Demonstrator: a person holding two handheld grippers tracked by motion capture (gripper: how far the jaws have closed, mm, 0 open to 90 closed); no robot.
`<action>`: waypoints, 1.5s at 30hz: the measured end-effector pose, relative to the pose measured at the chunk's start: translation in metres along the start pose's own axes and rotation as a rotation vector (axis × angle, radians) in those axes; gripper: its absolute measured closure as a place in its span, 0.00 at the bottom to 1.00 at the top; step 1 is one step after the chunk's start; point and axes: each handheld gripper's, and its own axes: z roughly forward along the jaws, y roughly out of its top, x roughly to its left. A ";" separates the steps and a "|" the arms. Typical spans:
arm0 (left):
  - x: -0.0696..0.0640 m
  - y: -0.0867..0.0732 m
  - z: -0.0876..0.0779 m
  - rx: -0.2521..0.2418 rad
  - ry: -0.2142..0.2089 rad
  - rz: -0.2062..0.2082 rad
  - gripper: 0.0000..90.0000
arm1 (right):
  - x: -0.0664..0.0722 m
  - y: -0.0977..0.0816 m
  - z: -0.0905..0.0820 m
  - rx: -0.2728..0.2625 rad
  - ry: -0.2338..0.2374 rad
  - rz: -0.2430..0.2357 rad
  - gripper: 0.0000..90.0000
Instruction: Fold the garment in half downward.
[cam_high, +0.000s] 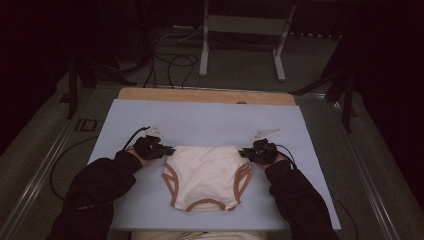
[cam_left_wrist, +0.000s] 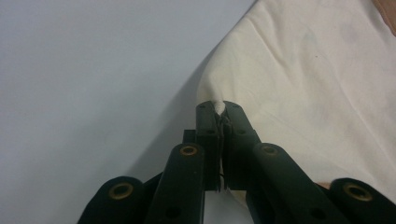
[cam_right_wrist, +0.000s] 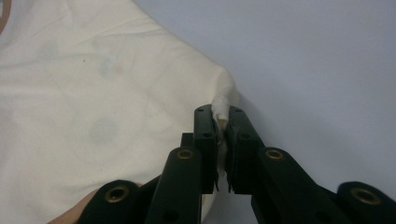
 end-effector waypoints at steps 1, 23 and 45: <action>0.001 0.001 0.000 -0.002 0.003 -0.002 0.98 | -0.001 0.001 0.000 -0.003 -0.001 0.004 0.94; 0.016 0.017 0.008 -0.036 0.078 -0.046 0.98 | -0.030 0.014 0.010 -0.027 -0.054 0.062 0.94; 0.032 0.019 0.037 -0.011 0.127 -0.104 0.97 | -0.049 0.019 0.034 0.019 -0.092 0.111 0.94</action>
